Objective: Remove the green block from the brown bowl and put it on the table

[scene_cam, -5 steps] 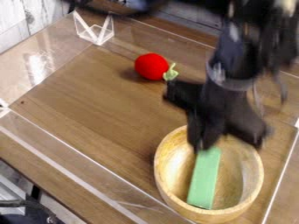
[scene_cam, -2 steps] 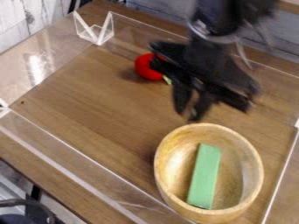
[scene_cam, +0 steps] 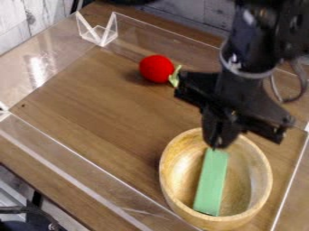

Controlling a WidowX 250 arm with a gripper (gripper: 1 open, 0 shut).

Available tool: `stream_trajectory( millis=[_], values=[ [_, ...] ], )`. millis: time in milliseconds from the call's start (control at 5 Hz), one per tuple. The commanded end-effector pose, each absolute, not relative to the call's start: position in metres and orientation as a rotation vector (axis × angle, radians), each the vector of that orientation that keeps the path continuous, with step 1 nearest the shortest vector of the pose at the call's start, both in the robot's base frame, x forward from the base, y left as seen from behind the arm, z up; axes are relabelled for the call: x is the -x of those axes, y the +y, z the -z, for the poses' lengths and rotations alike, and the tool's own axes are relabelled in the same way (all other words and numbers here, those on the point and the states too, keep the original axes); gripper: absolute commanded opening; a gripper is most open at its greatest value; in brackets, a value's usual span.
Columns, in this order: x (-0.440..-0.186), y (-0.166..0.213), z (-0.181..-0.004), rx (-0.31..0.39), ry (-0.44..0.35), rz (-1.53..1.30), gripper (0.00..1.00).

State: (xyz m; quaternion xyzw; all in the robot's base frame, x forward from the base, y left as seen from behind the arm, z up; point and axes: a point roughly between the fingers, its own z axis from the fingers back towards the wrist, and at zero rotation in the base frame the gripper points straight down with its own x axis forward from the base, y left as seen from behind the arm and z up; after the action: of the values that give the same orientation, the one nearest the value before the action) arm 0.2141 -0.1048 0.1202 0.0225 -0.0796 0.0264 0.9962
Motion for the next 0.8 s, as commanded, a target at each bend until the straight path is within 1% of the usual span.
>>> stream_trajectory(
  millis=[0, 200, 400, 600],
  values=[
    [-0.218, -0.098, -0.140, -0.056, -0.187, -0.049, 0.00],
    [-0.220, -0.093, -0.149, -0.073, -0.187, -0.046, 0.00],
    [-0.220, -0.088, -0.154, -0.079, -0.192, -0.051, 0.00],
    [-0.219, -0.088, -0.150, -0.078, -0.189, -0.054, 0.00]
  ],
)
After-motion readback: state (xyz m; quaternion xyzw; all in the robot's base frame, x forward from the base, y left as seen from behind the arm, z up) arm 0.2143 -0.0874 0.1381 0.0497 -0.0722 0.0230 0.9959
